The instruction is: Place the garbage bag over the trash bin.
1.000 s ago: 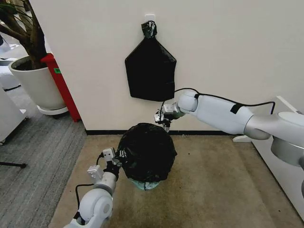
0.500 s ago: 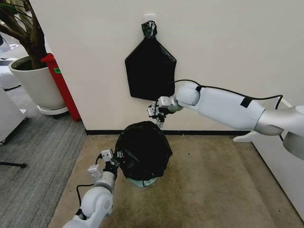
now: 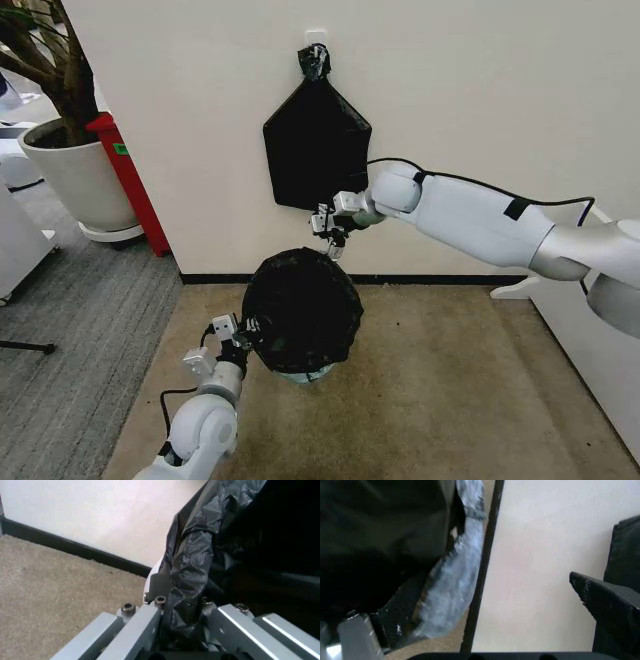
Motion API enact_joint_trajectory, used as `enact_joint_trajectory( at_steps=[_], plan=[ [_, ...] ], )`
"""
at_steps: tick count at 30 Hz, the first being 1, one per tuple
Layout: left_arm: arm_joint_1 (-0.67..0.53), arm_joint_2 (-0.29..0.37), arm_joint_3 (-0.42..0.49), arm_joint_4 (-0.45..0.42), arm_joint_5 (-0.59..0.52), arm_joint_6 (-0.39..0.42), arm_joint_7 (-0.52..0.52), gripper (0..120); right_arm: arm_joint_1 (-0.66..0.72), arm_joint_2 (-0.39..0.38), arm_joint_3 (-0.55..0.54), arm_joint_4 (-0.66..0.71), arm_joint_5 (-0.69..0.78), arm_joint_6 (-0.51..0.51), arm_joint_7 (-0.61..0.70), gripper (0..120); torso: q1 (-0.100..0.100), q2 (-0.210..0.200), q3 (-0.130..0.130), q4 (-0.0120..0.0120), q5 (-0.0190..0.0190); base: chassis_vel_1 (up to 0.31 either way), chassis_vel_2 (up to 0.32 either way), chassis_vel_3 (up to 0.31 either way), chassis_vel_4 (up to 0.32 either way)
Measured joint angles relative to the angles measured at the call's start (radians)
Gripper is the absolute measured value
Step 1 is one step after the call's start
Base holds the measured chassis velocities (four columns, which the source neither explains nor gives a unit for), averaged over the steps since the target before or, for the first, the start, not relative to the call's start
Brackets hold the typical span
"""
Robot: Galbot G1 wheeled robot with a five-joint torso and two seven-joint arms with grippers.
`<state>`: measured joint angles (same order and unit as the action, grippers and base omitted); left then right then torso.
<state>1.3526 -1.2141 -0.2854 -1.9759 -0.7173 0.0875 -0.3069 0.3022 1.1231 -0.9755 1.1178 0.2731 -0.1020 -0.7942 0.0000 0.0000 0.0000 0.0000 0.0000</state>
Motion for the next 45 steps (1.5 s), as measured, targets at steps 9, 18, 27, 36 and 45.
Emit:
enact_joint_trajectory(
  at_steps=[9, 18, 27, 36, 45],
  plan=[
    [0.006, -0.007, 0.000, -0.016, 0.001, 0.000, 0.002, 0, -0.049, 0.023, 0.041, -0.092, -0.055, 0.039, -0.004, 100, 0.000, 0.000, 0.000, 0.0000, 0.0000, 0.000, 0.000, 0.000, 0.000],
    [0.005, -0.011, -0.001, -0.002, 0.005, -0.003, 0.004, 0, -0.002, 0.027, 0.010, -0.116, 0.036, 0.016, -0.034, 100, 0.000, 0.000, 0.000, 0.0000, 0.0000, 0.000, 0.000, 0.000, 0.000],
    [0.009, -0.019, 0.000, 0.000, 0.009, -0.007, 0.006, 0, 0.065, 0.122, 0.040, -0.358, 0.106, 0.136, -0.252, 100, 0.000, 0.000, 0.000, -0.0001, 0.0000, 0.000, 0.000, 0.000, 0.000],
    [0.007, -0.008, -0.008, 0.002, 0.006, -0.012, 0.006, 0, 0.062, 0.143, 0.086, -0.374, 0.142, 0.082, -0.389, 100, 0.000, 0.000, 0.000, 0.0000, -0.0001, 0.000, 0.000, 0.000, 0.000],
    [0.006, -0.006, -0.008, 0.011, 0.005, -0.013, 0.004, 0, 0.082, 0.117, 0.161, -0.394, 0.147, 0.070, -0.353, 100, 0.000, 0.000, 0.000, 0.0001, 0.0000, 0.000, 0.000, 0.000, 0.000]
  ],
)
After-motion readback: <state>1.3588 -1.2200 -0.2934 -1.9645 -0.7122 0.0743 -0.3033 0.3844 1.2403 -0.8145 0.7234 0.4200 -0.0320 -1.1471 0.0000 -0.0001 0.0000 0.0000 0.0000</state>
